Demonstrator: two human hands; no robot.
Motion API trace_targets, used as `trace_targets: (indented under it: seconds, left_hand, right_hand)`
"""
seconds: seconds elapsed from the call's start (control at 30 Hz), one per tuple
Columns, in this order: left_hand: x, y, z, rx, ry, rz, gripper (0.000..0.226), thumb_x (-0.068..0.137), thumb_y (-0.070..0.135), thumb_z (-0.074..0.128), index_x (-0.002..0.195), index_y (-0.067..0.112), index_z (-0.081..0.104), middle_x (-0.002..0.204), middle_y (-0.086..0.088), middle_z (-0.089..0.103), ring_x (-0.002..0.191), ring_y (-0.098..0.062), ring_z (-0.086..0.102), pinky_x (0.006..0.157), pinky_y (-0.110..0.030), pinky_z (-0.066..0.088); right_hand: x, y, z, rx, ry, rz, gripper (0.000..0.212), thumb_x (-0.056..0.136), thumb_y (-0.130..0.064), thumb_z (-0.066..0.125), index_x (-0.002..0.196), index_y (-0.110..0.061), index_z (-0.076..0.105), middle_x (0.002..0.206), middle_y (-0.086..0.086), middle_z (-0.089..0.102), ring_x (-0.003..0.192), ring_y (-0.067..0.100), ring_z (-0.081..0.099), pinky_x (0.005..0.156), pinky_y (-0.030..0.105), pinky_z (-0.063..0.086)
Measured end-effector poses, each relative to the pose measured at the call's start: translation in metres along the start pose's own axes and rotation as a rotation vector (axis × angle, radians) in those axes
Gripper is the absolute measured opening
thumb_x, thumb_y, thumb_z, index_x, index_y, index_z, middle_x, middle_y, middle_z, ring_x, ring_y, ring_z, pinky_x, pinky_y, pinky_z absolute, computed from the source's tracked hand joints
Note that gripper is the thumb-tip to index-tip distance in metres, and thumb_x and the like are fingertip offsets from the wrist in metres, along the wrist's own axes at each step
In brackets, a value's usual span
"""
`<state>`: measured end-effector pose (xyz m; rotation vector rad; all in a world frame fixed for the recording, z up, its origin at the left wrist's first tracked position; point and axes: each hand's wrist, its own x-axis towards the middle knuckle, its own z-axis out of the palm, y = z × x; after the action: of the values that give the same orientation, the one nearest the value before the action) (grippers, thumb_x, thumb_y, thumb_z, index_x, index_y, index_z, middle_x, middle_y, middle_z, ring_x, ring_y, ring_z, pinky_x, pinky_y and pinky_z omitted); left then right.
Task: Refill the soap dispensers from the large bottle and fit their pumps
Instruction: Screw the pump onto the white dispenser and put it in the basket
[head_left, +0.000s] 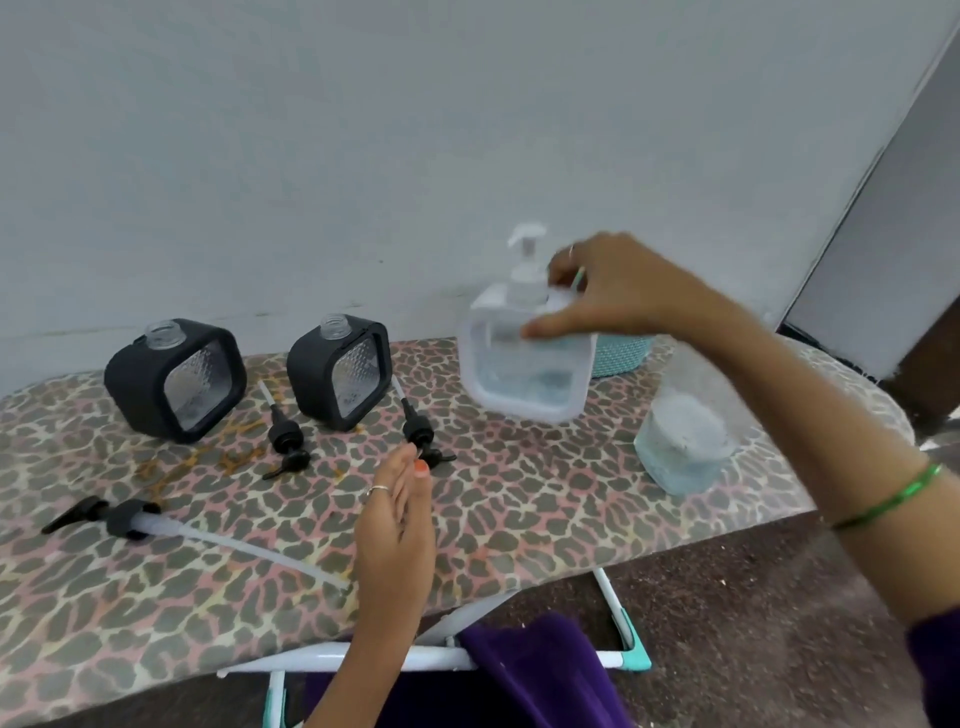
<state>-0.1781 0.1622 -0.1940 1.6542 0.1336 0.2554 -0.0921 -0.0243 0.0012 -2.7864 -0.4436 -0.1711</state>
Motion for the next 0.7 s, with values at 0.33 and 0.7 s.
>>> trace_targets:
  seconds: [0.33, 0.7]
  left_hand:
    - [-0.001, 0.004, 0.004, 0.122, -0.05, 0.072, 0.023, 0.098, 0.029, 0.046, 0.118, 0.032, 0.057, 0.11, -0.032, 0.064, 0.107, -0.049, 0.059, 0.089, -0.052, 0.051]
    - [0.011, -0.012, 0.001, 0.134, -0.073, 0.127, 0.028, 0.089, 0.043, 0.043, 0.107, 0.035, 0.063, 0.081, 0.02, 0.071, 0.079, 0.004, 0.065, 0.074, -0.013, 0.051]
  right_hand:
    - [0.08, 0.051, -0.042, -0.057, 0.32, 0.409, 0.058, 0.066, -0.042, 0.08, 0.108, -0.008, 0.061, 0.102, 0.01, 0.062, 0.093, 0.031, 0.065, 0.079, 0.036, 0.054]
    - [0.119, 0.098, 0.035, -0.154, 0.349, 0.712, 0.046, 0.088, -0.036, 0.062, 0.12, -0.004, 0.056, 0.119, 0.015, 0.057, 0.11, 0.034, 0.058, 0.073, 0.036, 0.052]
